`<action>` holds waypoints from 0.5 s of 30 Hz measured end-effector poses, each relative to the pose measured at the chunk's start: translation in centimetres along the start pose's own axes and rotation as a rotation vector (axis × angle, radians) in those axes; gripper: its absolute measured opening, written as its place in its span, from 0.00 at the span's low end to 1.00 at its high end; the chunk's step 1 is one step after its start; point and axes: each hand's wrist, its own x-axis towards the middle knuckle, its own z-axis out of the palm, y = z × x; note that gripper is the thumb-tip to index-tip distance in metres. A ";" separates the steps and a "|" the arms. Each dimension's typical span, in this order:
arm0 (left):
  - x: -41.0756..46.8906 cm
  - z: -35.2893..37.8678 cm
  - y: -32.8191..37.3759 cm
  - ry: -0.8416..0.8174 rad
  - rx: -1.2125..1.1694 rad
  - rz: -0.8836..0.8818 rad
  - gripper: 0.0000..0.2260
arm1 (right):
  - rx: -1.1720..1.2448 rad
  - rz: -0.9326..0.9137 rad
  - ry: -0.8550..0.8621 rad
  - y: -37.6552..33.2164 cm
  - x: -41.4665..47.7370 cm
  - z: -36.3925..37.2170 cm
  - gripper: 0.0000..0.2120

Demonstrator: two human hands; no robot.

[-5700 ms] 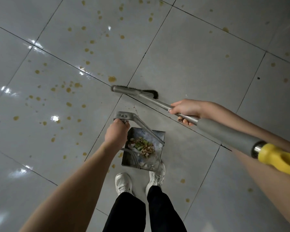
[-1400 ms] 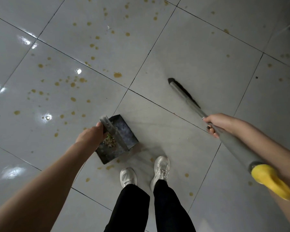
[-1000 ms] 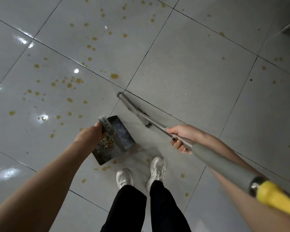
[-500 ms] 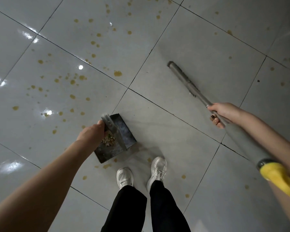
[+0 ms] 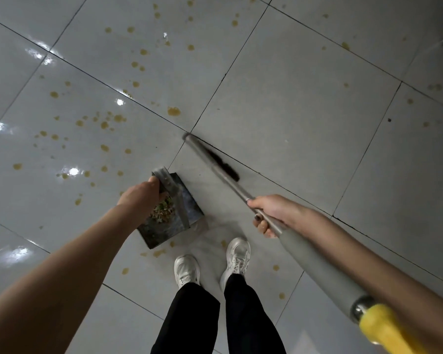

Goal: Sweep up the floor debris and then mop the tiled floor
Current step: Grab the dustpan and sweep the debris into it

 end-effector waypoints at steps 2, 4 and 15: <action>-0.2 0.1 -0.4 -0.003 -0.007 -0.002 0.14 | 0.031 0.094 -0.171 -0.1 -0.4 0.6 0.21; -0.4 0.6 -1.0 -0.011 -0.011 -0.007 0.15 | 0.162 0.120 -0.317 -0.1 -0.6 0.8 0.26; -1.1 2.0 -2.3 0.039 -0.072 -0.057 0.14 | -0.036 -0.095 -0.059 1.3 -2.5 0.9 0.07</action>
